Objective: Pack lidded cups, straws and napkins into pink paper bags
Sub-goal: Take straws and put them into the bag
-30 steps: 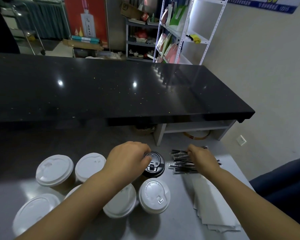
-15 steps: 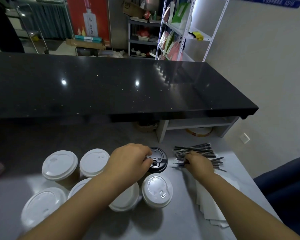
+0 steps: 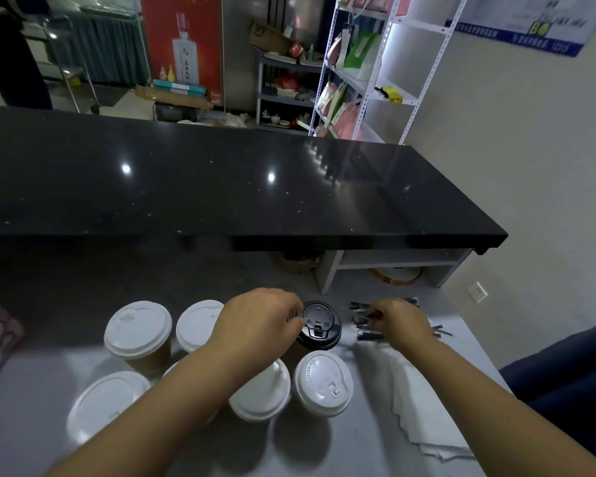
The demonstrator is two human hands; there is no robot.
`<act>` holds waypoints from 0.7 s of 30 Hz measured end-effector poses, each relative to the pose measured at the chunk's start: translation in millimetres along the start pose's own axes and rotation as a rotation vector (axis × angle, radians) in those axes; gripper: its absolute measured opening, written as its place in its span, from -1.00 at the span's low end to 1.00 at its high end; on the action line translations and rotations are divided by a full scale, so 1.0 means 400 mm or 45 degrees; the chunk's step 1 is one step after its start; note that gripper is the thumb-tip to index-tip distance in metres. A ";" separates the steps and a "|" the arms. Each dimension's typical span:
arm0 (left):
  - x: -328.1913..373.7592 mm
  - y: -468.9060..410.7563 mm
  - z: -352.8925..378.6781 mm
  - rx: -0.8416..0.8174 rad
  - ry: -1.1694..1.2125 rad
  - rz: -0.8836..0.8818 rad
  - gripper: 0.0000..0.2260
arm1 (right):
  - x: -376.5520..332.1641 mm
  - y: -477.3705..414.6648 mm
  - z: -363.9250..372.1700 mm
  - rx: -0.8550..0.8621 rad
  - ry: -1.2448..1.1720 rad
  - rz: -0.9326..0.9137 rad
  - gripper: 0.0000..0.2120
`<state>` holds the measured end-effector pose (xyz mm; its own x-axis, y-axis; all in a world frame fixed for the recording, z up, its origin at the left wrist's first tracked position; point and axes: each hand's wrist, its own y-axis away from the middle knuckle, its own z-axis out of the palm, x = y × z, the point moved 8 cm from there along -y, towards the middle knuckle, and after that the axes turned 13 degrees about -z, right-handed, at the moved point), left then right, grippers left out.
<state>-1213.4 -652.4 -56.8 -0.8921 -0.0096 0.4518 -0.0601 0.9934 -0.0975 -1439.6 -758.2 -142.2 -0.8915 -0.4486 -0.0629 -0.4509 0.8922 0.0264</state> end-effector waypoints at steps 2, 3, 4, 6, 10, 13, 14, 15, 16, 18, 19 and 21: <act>-0.017 0.008 -0.028 0.016 0.019 0.002 -0.80 | -0.028 -0.011 -0.047 0.075 0.031 -0.013 -0.91; -0.026 0.012 -0.044 0.029 0.024 0.003 -0.79 | -0.043 -0.017 -0.073 0.116 0.058 -0.018 -0.93; -0.036 0.016 -0.061 0.045 0.032 0.004 -0.79 | -0.058 -0.024 -0.097 0.144 0.088 -0.022 -0.94; -0.053 0.025 -0.098 0.077 0.043 0.012 -0.78 | -0.082 -0.037 -0.129 0.131 0.167 -0.023 -0.94; -0.096 0.060 -0.167 0.129 0.066 0.016 -0.80 | -0.079 -0.030 -0.131 -0.035 0.314 0.064 -0.89; -0.133 0.079 -0.188 0.126 0.072 -0.002 -0.79 | -0.066 -0.018 -0.113 -0.080 0.280 0.117 -0.87; -0.145 0.082 -0.190 0.116 0.075 -0.017 -0.79 | -0.064 -0.015 -0.109 -0.083 0.229 0.140 -0.87; -0.155 0.086 -0.189 0.106 0.075 -0.035 -0.79 | -0.065 -0.011 -0.104 -0.087 0.182 0.164 -0.87; -0.162 0.091 -0.188 0.101 0.072 -0.049 -0.79 | -0.068 -0.008 -0.100 -0.088 0.147 0.176 -0.87; -0.167 0.098 -0.186 0.097 0.071 -0.057 -0.79 | -0.091 -0.005 -0.107 -0.058 0.107 0.149 -0.87; -0.166 0.102 -0.183 0.092 0.076 -0.054 -0.80 | -0.112 -0.003 -0.118 -0.025 0.087 0.118 -0.87; -0.161 0.107 -0.181 0.087 0.094 -0.042 -0.79 | -0.171 0.003 -0.160 0.071 0.050 0.042 -0.88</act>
<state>-1126.1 -601.0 -25.8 -0.8538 -0.0312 0.5197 -0.1216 0.9825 -0.1408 -1381.9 -729.9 -73.9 -0.9074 -0.4195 -0.0239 -0.4188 0.9076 -0.0282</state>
